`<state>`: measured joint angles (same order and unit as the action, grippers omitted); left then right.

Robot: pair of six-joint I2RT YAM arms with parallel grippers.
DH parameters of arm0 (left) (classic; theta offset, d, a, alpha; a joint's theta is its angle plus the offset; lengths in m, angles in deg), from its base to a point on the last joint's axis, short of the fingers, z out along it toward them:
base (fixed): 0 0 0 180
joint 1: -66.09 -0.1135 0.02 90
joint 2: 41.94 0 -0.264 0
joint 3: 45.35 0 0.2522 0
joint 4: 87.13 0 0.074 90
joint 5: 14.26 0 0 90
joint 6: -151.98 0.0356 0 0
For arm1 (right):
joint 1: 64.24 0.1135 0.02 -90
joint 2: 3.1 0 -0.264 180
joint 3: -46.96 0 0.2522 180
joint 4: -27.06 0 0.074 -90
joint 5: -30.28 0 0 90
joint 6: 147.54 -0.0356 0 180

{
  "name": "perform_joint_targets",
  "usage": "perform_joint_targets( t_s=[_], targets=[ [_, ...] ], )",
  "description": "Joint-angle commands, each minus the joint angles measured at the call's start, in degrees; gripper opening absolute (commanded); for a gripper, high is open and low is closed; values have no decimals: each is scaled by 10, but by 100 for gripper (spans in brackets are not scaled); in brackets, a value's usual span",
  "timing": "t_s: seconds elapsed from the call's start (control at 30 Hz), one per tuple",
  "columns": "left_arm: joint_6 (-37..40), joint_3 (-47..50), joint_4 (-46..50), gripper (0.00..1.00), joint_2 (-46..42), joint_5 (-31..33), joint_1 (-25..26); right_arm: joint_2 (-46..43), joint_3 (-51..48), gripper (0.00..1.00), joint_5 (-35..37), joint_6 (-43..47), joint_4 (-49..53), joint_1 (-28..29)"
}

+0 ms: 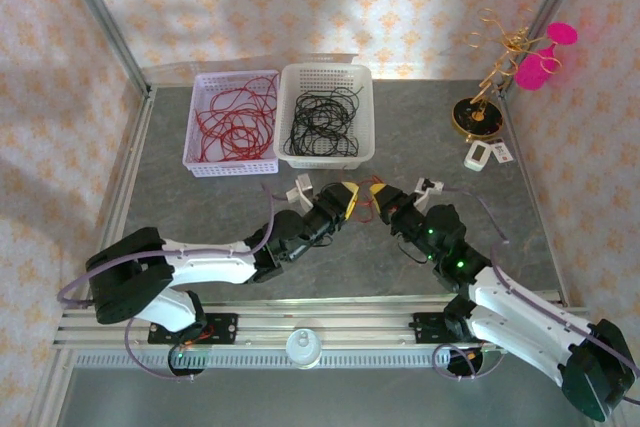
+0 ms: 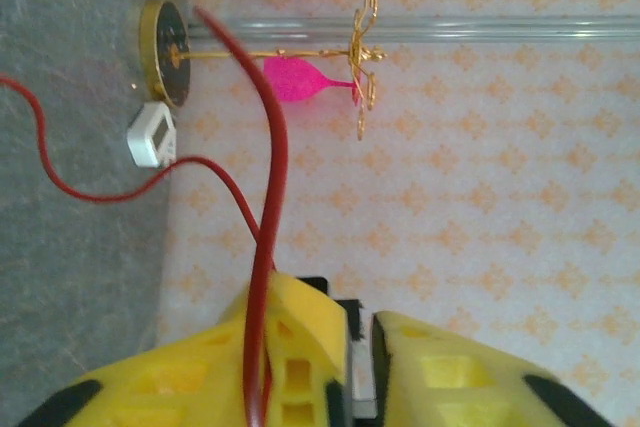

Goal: Untangle the cables

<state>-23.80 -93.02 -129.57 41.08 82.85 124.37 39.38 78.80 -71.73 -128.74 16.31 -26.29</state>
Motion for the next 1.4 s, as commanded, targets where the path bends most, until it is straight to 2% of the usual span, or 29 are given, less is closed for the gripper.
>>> perform_joint_targets(
  t_s=[0.0, 0.07, 0.1, 0.17, 0.27, 0.33, 0.4, 0.47, 0.57, 0.7, 0.83, 1.13, 1.37],
  targets=[
    [-1, -19, -40, 26, 11, 21, -15, -12, -3, 0, -9, -4, -25, 4],
    [6, -24, -39, 23, 15, 23, -17, -12, -3, 0, -14, -4, -28, 3],
    [13, -27, -40, 18, 17, 24, -18, -12, -4, 0, -15, -5, -28, 4],
    [30, -32, -43, 0, 19, 28, -19, -11, -6, 0, -17, -7, -29, 3],
    [77, -36, -50, 0, 19, 35, -18, -8, -10, 5, -19, -21, -33, 3],
    [118, -41, -60, 0, 15, 27, -18, -7, -22, 17, -19, -41, -55, 3],
    [169, -58, -58, 0, 9, -4, -18, -1, -40, 39, -17, -68, -101, 3],
    [215, -79, -32, 0, 1, -41, -17, 16, -44, 53, -28, -80, -146, 3],
    [265, -102, 25, 0, -15, -93, -18, 49, -24, 66, -65, -68, -192, 3],
    [348, -136, 112, 0, -52, -155, -18, 94, -20, 67, -74, -111, -239, 2],
    [449, -207, 237, 0, -83, -206, -18, 140, -25, 55, -71, -162, -287, -2],
    [498, -252, 266, 0, -130, -269, -18, 195, 7, 50, -52, -148, -271, -7],
    [545, -299, 339, 0, -154, -252, -18, 205, 24, 49, -15, -60, -205, -9]
  ],
)
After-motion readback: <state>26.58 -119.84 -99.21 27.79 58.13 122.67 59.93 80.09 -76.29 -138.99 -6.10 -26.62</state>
